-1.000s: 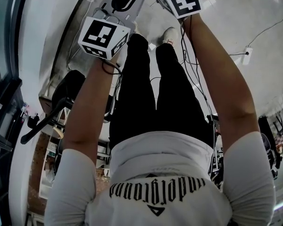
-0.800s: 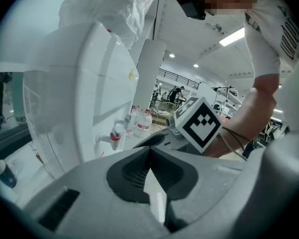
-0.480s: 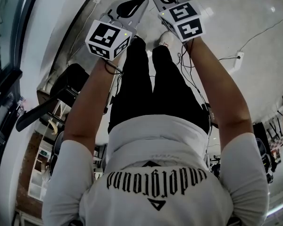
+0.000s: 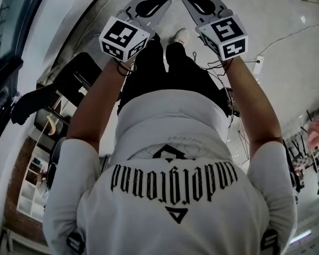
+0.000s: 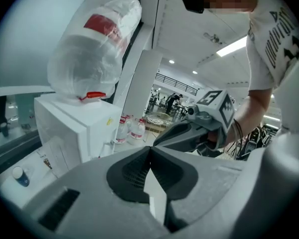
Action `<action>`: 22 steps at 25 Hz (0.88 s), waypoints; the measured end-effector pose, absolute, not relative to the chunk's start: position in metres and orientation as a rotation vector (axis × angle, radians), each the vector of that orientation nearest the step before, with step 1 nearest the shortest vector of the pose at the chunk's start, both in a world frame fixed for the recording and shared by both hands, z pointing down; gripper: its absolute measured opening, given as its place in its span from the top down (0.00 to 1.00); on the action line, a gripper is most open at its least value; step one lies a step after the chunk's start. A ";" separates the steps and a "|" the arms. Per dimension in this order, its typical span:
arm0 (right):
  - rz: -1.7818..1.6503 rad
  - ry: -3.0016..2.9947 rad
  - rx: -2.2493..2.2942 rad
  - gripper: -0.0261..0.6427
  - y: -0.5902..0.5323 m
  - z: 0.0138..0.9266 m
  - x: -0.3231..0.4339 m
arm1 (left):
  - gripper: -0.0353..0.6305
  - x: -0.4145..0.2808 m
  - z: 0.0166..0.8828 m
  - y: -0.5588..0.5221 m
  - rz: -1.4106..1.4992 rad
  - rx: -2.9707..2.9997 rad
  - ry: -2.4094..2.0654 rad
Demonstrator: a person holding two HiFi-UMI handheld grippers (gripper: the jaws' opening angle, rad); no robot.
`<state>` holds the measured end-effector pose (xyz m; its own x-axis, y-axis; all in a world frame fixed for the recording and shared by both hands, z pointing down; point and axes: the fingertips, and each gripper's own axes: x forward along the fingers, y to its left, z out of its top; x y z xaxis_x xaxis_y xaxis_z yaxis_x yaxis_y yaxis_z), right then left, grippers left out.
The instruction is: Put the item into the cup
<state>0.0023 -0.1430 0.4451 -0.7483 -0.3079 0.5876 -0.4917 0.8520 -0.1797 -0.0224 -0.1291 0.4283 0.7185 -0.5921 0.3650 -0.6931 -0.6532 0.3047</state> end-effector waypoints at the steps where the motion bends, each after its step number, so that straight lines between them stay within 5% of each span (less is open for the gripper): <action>1: 0.432 -2.469 0.584 0.94 -0.140 0.431 0.005 | 0.93 -0.024 0.417 -0.125 0.317 2.505 -0.991; 22: 0.223 -2.679 0.592 0.94 -0.092 0.224 0.026 | 0.93 -0.073 0.245 -0.058 0.218 2.618 -1.132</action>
